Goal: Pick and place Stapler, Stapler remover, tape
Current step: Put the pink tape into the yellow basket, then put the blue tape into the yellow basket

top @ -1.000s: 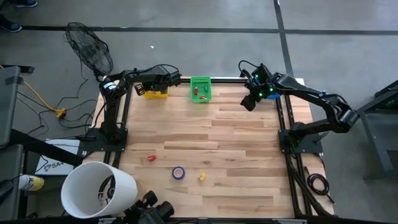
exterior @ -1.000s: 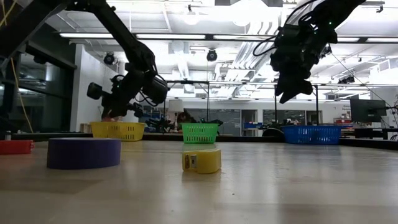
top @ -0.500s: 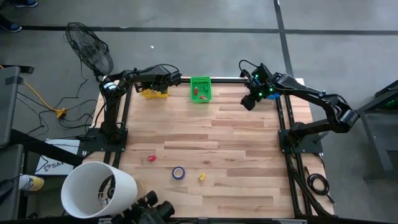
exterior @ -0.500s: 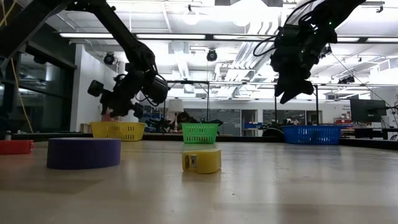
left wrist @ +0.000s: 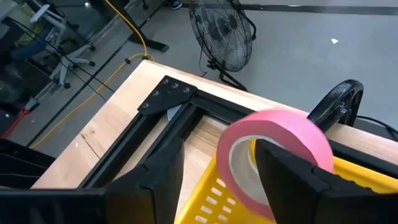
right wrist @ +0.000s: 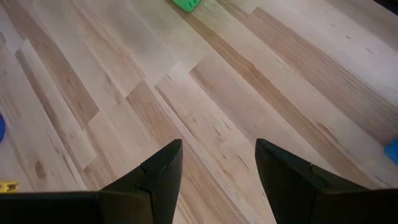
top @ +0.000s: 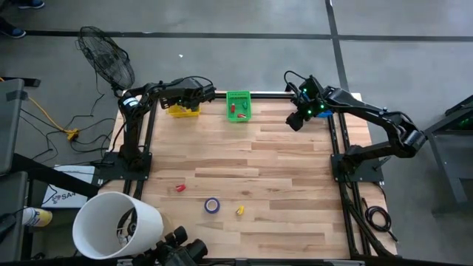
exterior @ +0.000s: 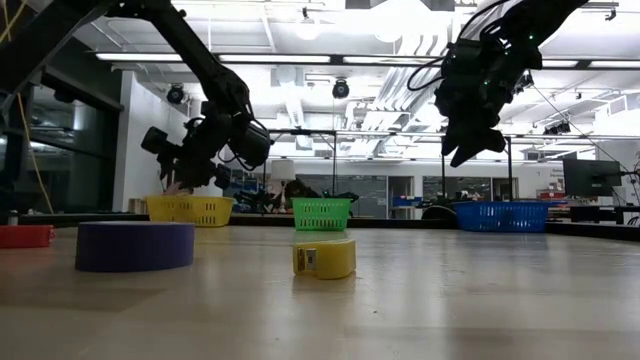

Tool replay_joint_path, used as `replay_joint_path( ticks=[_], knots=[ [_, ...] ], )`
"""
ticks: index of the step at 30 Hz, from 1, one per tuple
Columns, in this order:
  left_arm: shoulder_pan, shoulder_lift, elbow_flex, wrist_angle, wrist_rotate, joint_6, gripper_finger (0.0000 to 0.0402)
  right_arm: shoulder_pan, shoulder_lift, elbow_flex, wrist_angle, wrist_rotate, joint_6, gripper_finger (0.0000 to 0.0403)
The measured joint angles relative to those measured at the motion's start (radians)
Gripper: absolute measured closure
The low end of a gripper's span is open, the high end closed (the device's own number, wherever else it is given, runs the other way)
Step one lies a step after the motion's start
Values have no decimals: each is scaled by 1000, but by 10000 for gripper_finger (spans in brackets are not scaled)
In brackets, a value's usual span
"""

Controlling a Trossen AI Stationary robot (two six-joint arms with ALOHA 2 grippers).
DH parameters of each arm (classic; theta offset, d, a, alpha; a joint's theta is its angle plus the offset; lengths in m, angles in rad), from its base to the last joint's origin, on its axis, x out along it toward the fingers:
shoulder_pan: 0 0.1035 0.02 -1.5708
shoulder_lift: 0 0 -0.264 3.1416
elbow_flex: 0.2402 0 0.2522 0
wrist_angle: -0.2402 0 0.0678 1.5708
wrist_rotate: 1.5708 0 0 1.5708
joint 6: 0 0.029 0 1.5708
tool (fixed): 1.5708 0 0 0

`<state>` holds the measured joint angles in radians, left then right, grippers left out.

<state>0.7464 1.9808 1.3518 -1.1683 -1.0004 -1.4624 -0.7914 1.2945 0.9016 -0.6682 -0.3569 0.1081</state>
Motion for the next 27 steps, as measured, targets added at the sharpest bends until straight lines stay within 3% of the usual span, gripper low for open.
replay_joint_path(
  ticks=[20, 27],
  knots=[
    [0, 0, 11, -8, 182, 0, 208, 0, 0, 0, -1, 0, 0, 210],
    [0, 0, 87, -87, 152, 0, 208, 0, 0, 0, 0, 0, -2, 210]
  ],
)
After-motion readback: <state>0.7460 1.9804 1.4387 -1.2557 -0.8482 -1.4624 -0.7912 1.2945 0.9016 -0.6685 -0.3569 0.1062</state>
